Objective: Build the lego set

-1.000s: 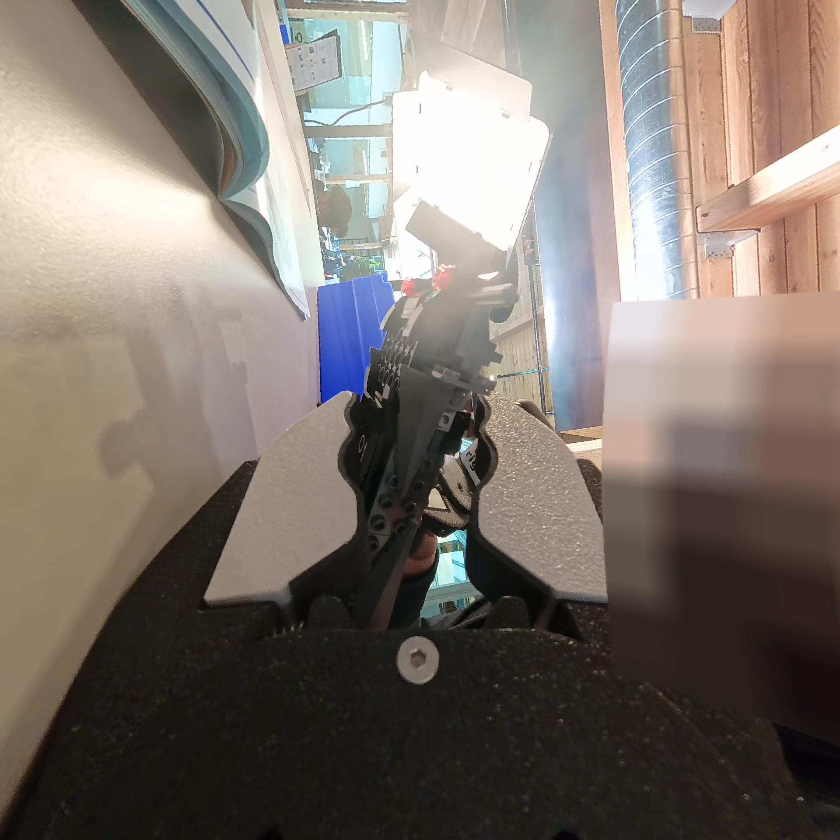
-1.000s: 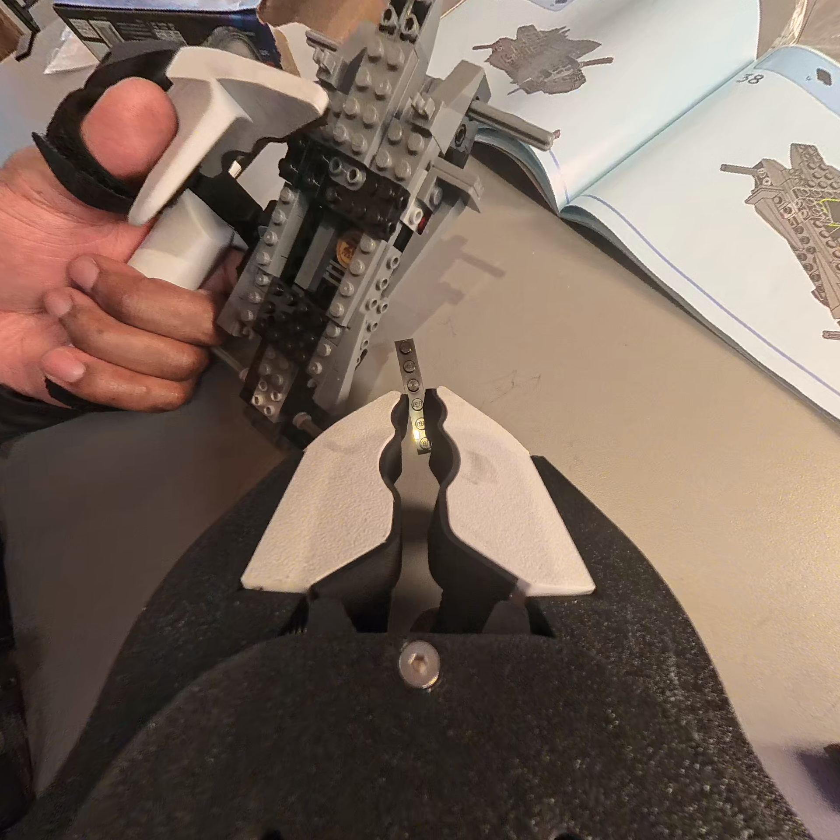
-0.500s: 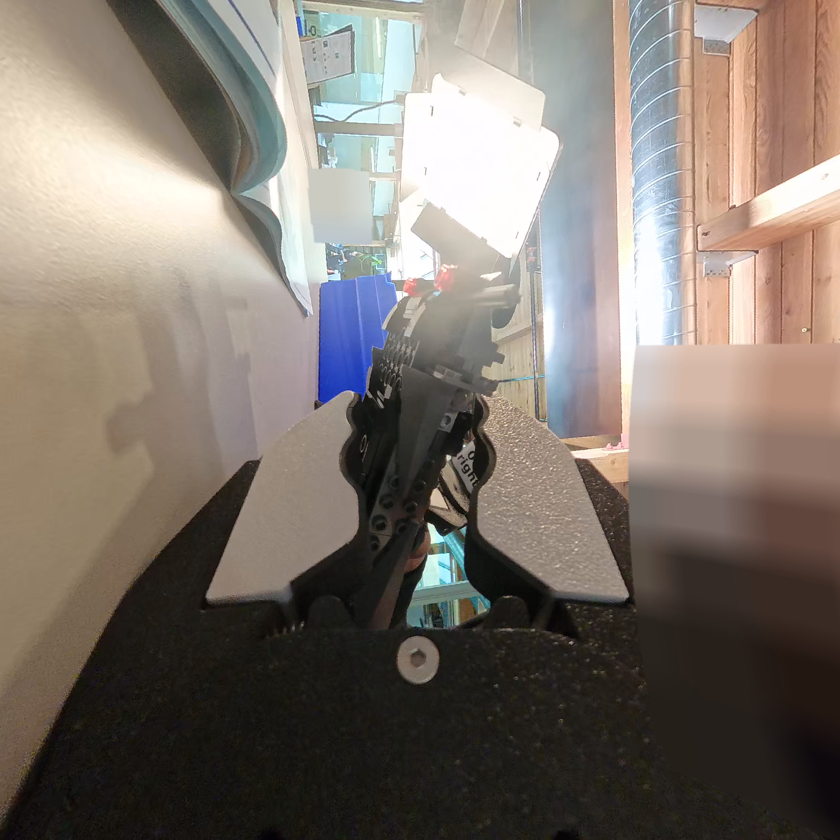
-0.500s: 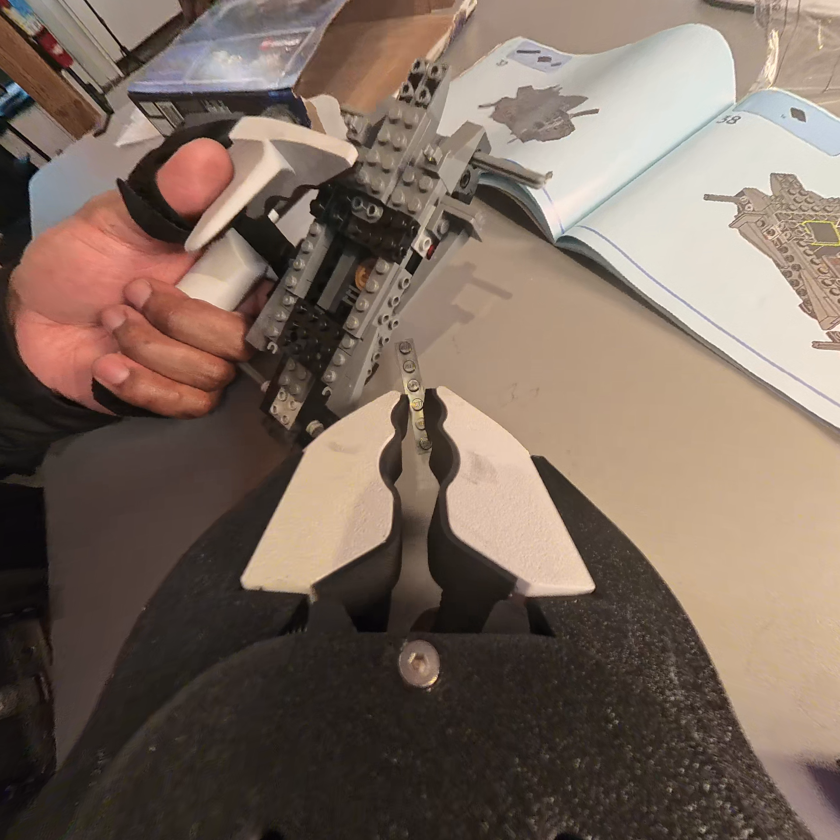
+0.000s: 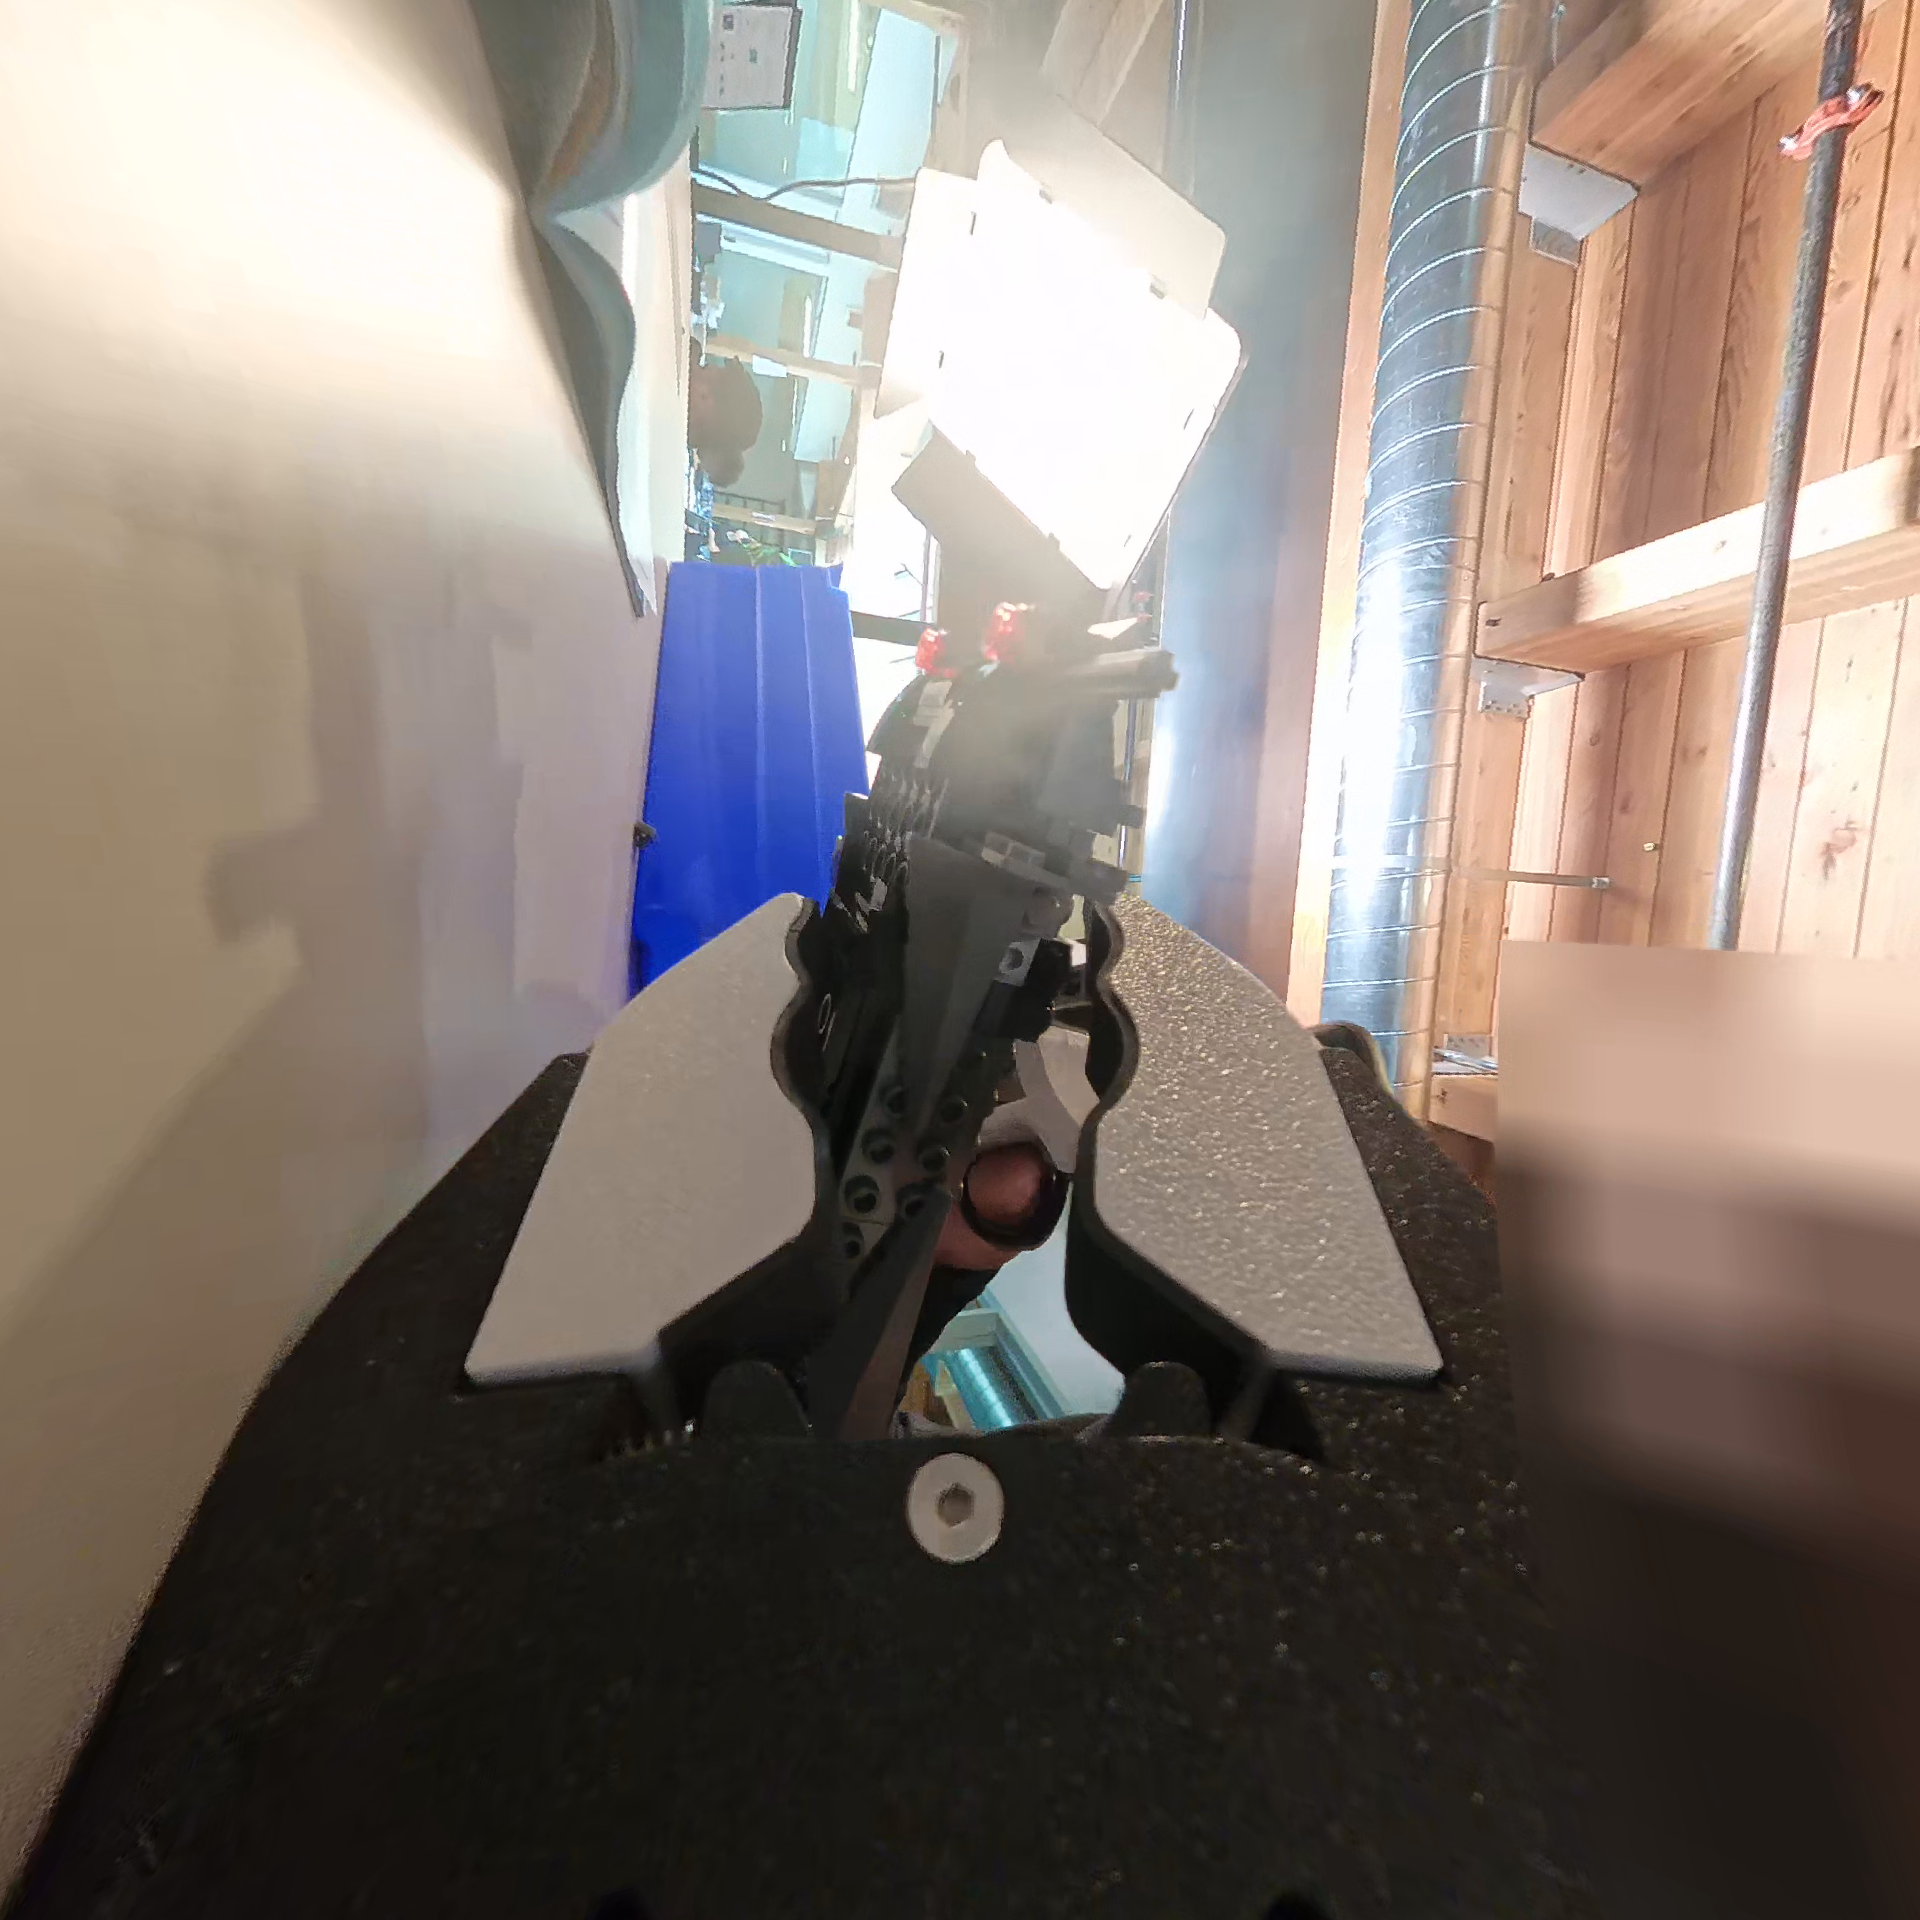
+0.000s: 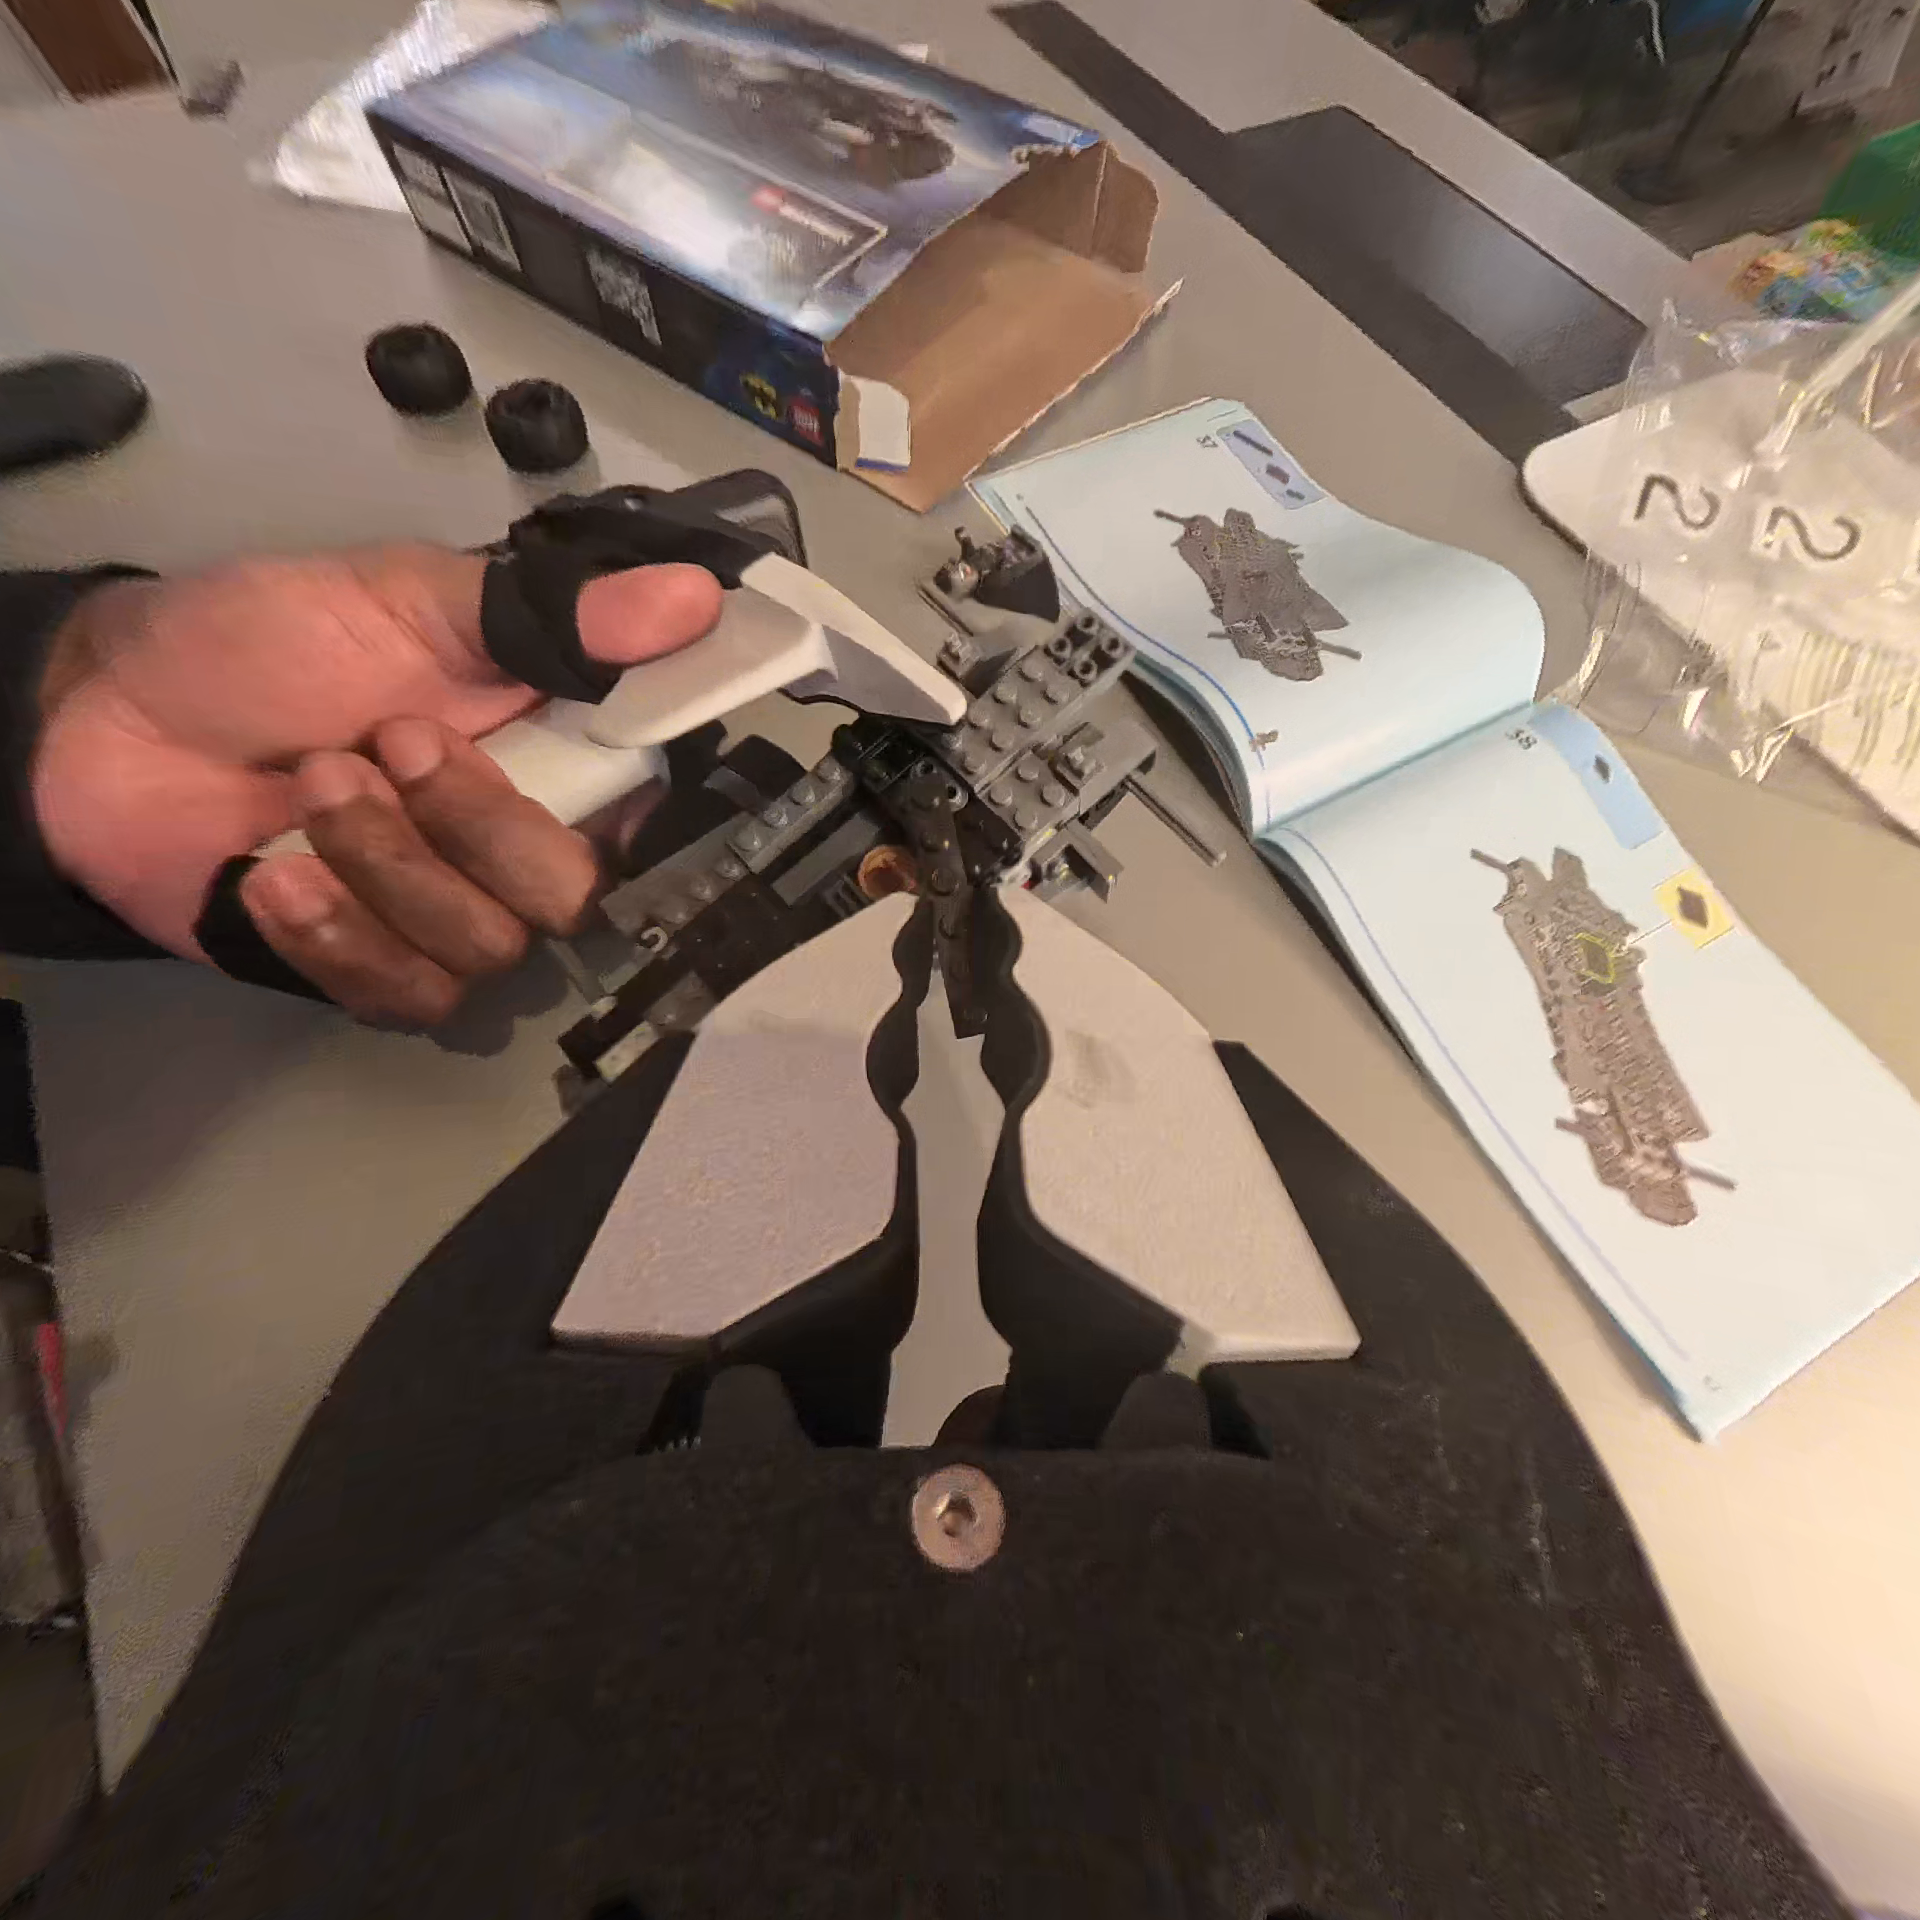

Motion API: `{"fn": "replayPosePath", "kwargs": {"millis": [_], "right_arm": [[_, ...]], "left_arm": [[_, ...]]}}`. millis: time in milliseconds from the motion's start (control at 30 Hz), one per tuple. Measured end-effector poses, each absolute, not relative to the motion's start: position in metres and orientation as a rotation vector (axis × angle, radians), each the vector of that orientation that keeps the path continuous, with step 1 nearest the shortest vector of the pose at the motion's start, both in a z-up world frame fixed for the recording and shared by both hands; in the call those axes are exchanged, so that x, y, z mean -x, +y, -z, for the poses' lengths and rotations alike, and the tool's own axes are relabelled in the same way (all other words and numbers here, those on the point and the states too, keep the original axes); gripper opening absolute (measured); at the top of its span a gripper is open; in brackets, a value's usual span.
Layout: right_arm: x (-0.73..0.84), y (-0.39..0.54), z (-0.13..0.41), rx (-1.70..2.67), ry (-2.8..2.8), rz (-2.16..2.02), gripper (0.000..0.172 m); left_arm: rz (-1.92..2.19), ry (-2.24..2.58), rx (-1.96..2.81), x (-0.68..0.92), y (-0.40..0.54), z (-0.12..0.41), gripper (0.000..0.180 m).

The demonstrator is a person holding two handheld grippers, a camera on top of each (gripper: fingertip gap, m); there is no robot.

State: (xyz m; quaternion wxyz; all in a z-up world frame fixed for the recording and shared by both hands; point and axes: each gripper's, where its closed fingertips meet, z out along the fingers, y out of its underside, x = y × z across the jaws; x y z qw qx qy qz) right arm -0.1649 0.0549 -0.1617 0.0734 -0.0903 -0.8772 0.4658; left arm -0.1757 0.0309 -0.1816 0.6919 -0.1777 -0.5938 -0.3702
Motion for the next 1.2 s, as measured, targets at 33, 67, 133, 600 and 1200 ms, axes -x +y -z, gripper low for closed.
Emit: {"fn": "replayPosePath", "kwargs": {"millis": [33,67,133,600,1200], "right_arm": [[0.164,0.052,0.163,0.226,-2.636,-1.343,0.007],[0.163,0.048,0.164,0.188,-2.640,-1.293,0.007],[0.160,0.042,0.166,0.124,-2.651,-1.222,0.007],[0.153,0.016,0.166,-0.097,-2.636,-0.913,0.007],[0.150,0.009,0.159,-0.023,-2.662,-1.065,0.007]], "left_arm": [[0.839,-1.326,0.385,0.174,0.031,0.181,0.048],[0.847,-1.328,0.377,0.172,0.030,0.181,0.049],[0.855,-1.333,0.370,0.168,0.029,0.181,0.051],[0.954,-1.289,0.307,0.158,0.020,0.165,0.061],[0.984,-1.284,0.311,0.154,0.008,0.163,0.057]]}}
